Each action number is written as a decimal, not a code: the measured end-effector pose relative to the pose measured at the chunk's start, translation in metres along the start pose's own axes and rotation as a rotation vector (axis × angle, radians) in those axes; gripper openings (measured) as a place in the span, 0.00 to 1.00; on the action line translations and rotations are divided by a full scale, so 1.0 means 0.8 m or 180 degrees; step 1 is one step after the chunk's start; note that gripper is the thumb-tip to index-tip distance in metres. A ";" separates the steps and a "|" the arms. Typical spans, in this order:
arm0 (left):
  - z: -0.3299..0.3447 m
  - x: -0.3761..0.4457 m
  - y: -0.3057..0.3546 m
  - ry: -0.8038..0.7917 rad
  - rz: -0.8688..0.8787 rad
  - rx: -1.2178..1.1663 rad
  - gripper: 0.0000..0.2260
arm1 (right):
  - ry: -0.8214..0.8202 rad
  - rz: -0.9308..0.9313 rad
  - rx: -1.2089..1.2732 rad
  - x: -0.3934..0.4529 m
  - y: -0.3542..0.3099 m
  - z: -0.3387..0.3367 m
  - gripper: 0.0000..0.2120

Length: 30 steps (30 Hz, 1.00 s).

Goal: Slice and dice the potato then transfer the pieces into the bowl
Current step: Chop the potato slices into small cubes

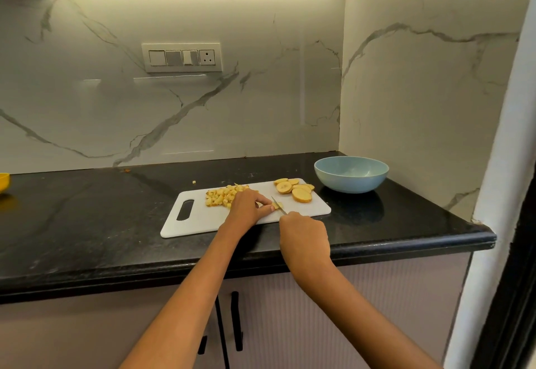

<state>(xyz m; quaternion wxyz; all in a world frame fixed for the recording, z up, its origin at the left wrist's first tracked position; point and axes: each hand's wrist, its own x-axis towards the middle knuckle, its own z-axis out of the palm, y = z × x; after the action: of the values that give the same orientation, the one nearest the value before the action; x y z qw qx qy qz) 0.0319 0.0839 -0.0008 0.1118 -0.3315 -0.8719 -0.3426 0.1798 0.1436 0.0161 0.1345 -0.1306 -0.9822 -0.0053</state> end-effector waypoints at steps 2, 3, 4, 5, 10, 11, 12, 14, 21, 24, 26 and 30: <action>0.001 -0.002 -0.001 0.0015 0.0025 -0.0044 0.09 | -0.0010 0.0024 -0.0030 0.000 0.000 0.000 0.12; 0.001 -0.003 -0.001 0.0023 0.0041 -0.0059 0.09 | -0.0021 0.0046 -0.0012 0.003 0.000 -0.001 0.12; 0.002 -0.006 -0.002 0.0036 0.0051 -0.0071 0.09 | -0.0037 0.0072 0.0024 0.006 0.000 -0.001 0.12; 0.003 -0.007 -0.002 0.0053 0.0054 -0.0088 0.09 | -0.0050 0.0101 0.0081 0.008 0.001 -0.003 0.13; 0.005 -0.012 -0.006 0.0218 -0.0027 -0.0202 0.12 | -0.0130 0.0245 0.0458 0.004 0.013 -0.007 0.13; 0.005 -0.011 -0.007 0.0280 -0.0056 -0.0213 0.12 | -0.0139 0.0226 0.0491 0.002 0.014 -0.008 0.13; 0.004 -0.011 -0.007 0.0321 -0.0080 -0.0215 0.11 | -0.0147 0.0206 0.0518 0.001 0.014 -0.008 0.13; 0.004 -0.010 -0.006 0.0343 -0.0110 -0.0221 0.10 | -0.0150 0.0174 0.0546 0.000 0.013 -0.009 0.13; 0.005 -0.008 -0.008 0.0298 -0.0120 -0.0124 0.09 | -0.0166 0.0129 0.0429 0.003 0.009 -0.008 0.13; 0.003 -0.006 -0.007 0.0230 -0.0048 -0.0067 0.08 | -0.0146 0.0144 0.0360 0.010 0.005 -0.008 0.13; 0.002 -0.004 -0.004 0.0167 -0.0046 0.0061 0.08 | -0.0155 0.0155 0.0360 0.017 0.001 -0.009 0.13; 0.004 -0.005 -0.001 0.0110 -0.0074 0.0258 0.09 | -0.0207 0.0089 0.0303 0.015 -0.002 -0.013 0.13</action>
<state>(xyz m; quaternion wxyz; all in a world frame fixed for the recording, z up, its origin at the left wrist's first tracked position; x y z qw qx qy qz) 0.0342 0.0836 -0.0050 0.1361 -0.3105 -0.8868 -0.3139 0.1709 0.1449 0.0295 0.1086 -0.1380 -0.9833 0.0475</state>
